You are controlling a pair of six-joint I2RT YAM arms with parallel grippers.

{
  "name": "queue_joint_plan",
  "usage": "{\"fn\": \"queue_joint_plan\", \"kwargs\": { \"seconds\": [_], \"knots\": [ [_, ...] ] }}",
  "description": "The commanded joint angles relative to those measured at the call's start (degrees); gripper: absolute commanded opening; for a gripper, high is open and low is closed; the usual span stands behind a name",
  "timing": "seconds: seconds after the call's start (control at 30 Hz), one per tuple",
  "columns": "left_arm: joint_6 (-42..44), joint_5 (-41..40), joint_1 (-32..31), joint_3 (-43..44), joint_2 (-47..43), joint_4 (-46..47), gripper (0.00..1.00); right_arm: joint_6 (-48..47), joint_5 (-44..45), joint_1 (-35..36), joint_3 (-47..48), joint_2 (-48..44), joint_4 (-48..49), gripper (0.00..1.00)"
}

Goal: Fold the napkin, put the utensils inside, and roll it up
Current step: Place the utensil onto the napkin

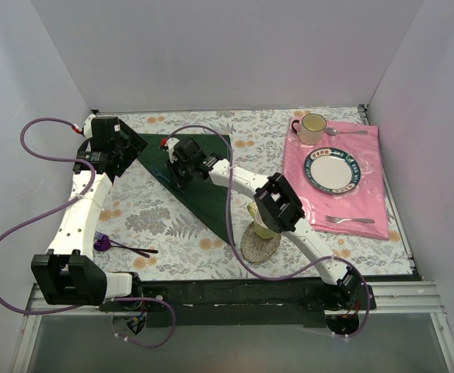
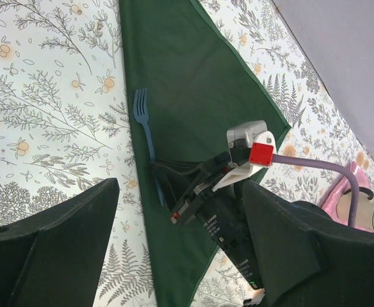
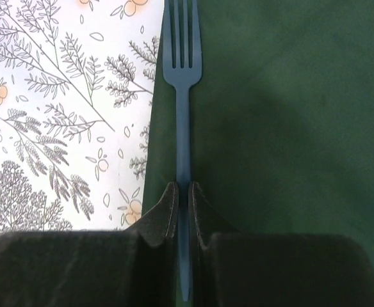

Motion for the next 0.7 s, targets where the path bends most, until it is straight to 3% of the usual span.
{"fn": "queue_joint_plan", "kwargs": {
  "seconds": [0.0, 0.67],
  "knots": [
    [0.4, 0.3, -0.1, 1.1, -1.2, 0.2, 0.78, 1.7, 1.1, -0.3, -2.5, -6.5, 2.2, 0.01],
    [0.5, 1.3, -0.1, 0.5, -0.7, 0.6, 0.79, 4.4, 2.3, -0.9, 2.1, -1.0, 2.8, 0.01]
  ]
}}
